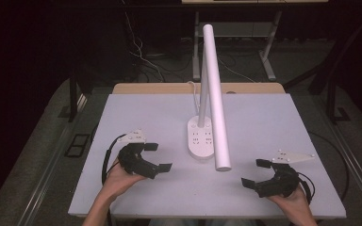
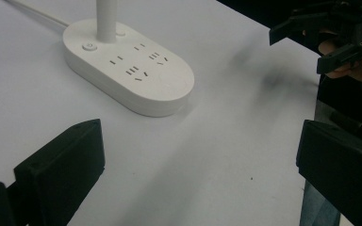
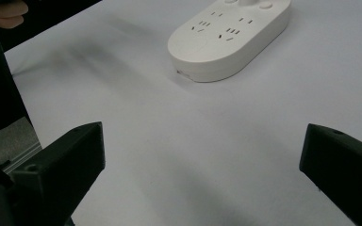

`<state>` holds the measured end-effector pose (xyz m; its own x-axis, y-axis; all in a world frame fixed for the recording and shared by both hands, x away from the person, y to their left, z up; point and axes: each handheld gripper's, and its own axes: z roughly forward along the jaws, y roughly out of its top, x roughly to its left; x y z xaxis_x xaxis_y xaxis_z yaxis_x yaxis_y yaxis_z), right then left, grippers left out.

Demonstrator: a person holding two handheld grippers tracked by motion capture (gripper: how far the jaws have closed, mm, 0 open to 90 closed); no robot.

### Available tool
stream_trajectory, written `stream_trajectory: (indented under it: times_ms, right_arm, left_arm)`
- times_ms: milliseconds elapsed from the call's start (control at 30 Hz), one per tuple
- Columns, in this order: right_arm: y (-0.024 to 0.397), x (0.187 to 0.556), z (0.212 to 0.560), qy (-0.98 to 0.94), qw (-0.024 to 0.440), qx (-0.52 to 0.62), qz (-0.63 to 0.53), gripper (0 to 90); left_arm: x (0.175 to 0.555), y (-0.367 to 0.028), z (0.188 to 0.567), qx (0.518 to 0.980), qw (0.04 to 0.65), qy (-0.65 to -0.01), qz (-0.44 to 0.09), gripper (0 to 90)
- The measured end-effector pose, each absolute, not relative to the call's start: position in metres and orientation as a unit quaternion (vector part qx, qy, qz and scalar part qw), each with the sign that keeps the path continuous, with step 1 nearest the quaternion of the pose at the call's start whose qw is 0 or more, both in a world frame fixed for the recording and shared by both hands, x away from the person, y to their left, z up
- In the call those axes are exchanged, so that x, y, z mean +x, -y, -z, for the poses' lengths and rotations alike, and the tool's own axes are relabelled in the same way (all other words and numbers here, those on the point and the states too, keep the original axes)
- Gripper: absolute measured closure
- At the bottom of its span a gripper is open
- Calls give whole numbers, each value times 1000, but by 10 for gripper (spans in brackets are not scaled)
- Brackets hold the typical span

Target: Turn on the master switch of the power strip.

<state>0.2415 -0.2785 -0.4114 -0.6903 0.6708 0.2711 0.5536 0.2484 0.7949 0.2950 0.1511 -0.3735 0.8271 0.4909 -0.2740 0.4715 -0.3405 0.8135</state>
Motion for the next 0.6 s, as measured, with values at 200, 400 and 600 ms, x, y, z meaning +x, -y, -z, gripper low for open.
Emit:
stream_trajectory:
  times_ms: [200,400,600]
  right_arm:
    - [279,242,412,-788,61,389,-474,1]
    - [279,241,412,-788,63,388,-473,1]
    - [279,242,413,-789,64,388,-472,1]
  left_arm:
    - [301,-148,368,826,485,-287,-13,7]
    - [307,-145,363,829,482,-283,-15,7]
    - [316,-144,356,834,476,-279,-19,10]
